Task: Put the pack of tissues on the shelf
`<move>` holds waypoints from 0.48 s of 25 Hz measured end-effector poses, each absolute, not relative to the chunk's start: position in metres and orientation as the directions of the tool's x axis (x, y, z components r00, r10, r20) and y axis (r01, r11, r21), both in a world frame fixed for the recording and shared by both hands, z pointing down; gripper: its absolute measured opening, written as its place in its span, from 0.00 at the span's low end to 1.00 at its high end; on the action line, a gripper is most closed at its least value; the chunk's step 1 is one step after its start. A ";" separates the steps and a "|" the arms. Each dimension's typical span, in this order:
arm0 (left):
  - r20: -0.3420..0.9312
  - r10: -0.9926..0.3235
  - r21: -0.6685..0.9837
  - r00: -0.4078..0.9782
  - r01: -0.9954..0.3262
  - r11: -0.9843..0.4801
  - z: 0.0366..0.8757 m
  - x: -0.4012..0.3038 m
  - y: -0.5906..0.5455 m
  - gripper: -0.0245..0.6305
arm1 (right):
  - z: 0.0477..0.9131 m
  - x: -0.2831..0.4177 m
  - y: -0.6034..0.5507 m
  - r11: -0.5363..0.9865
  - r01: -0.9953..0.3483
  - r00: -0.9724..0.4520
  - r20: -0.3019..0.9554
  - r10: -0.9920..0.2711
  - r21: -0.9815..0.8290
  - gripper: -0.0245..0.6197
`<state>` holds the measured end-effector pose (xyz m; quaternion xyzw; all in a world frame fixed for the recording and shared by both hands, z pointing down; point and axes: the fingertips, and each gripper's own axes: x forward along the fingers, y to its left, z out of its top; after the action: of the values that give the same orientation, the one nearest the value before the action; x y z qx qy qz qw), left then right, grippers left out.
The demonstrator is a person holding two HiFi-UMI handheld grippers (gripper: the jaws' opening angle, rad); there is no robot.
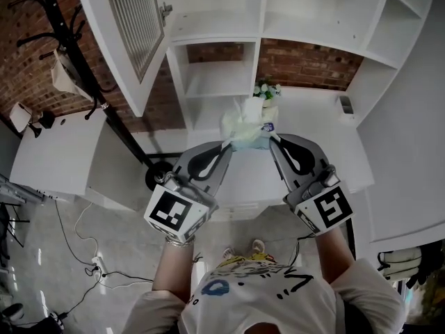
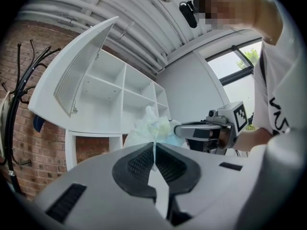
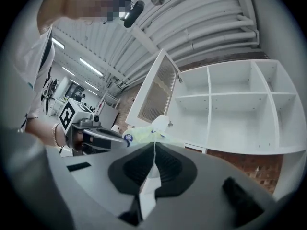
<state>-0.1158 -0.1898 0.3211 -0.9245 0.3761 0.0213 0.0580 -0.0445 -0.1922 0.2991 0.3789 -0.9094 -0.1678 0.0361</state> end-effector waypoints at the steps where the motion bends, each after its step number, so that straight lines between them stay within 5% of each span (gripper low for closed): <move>1: -0.088 -0.696 -0.100 0.713 -0.701 -0.706 0.316 -0.116 -0.192 0.07 | 0.294 -0.045 -0.194 0.653 -0.677 -0.711 -0.072 -0.699 0.340 0.08; 12: -0.140 -0.728 -0.173 0.672 -0.740 -0.650 0.279 -0.107 -0.213 0.07 | 0.251 -0.037 -0.218 0.642 -0.651 -0.738 -0.139 -0.660 0.406 0.08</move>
<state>-0.1070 -0.2129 0.2794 -0.9078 0.4041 0.0288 0.1082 -0.0373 -0.2179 0.2510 0.3619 -0.9059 -0.2197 0.0110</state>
